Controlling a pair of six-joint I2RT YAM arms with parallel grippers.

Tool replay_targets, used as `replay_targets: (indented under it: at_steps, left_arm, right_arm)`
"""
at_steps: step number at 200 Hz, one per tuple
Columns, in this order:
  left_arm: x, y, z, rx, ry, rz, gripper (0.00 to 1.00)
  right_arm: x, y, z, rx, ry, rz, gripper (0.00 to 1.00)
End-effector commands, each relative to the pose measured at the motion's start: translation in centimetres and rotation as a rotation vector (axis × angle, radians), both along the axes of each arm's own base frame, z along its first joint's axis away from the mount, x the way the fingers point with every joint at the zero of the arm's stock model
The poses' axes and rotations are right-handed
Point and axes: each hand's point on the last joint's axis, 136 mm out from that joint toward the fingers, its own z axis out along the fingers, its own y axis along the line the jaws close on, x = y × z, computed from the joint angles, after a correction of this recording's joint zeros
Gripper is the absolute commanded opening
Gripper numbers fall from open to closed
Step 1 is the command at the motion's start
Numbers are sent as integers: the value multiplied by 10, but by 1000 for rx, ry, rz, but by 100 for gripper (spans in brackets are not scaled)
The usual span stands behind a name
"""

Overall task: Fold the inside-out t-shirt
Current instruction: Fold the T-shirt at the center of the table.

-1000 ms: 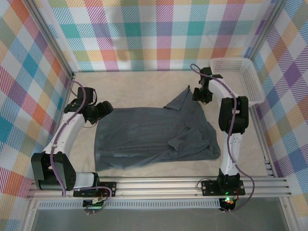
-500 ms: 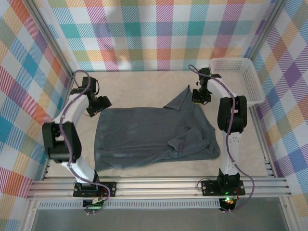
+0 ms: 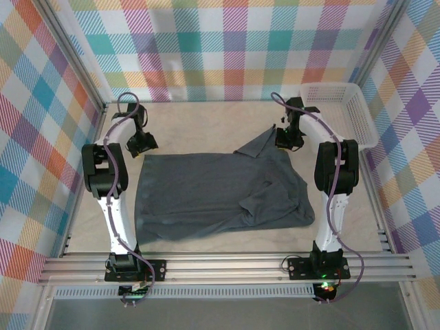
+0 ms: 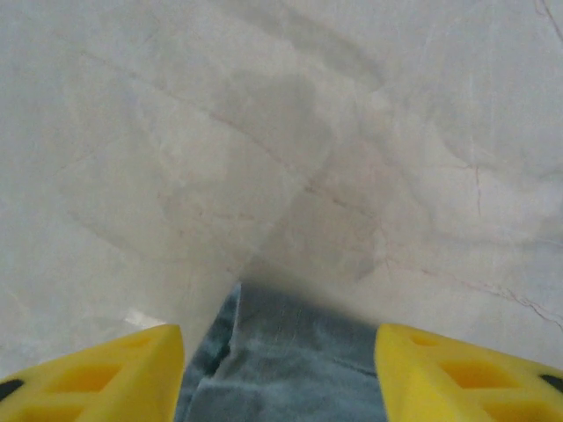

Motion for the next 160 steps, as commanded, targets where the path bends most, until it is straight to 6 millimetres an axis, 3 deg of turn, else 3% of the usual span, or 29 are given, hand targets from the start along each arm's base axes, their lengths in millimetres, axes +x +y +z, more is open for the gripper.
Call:
replay_targets:
  at_steps: [1,46,60,100,131,160]
  left_arm:
    - [-8,7,-6,10,68,-11,53]
    - [-16,11,-27,33,145,-12,53]
    - [-16,10,-33,27,150,-16,48]
    - [-12,10,-13,25,106,-9,12]
    - [-17,16,15,-15,42,41,0]
    - [-32,25,15,-82,29,109,0]
  right_arm:
    - [1,9,10,30,-19,14,0]
    - [4,10,12,37,-22,8,0]
    - [4,10,14,36,-22,8,0]
    - [7,6,20,16,-40,2,0]
    - [5,-14,20,44,-33,-102,0]
    - [2,-29,13,60,-30,-133,0]
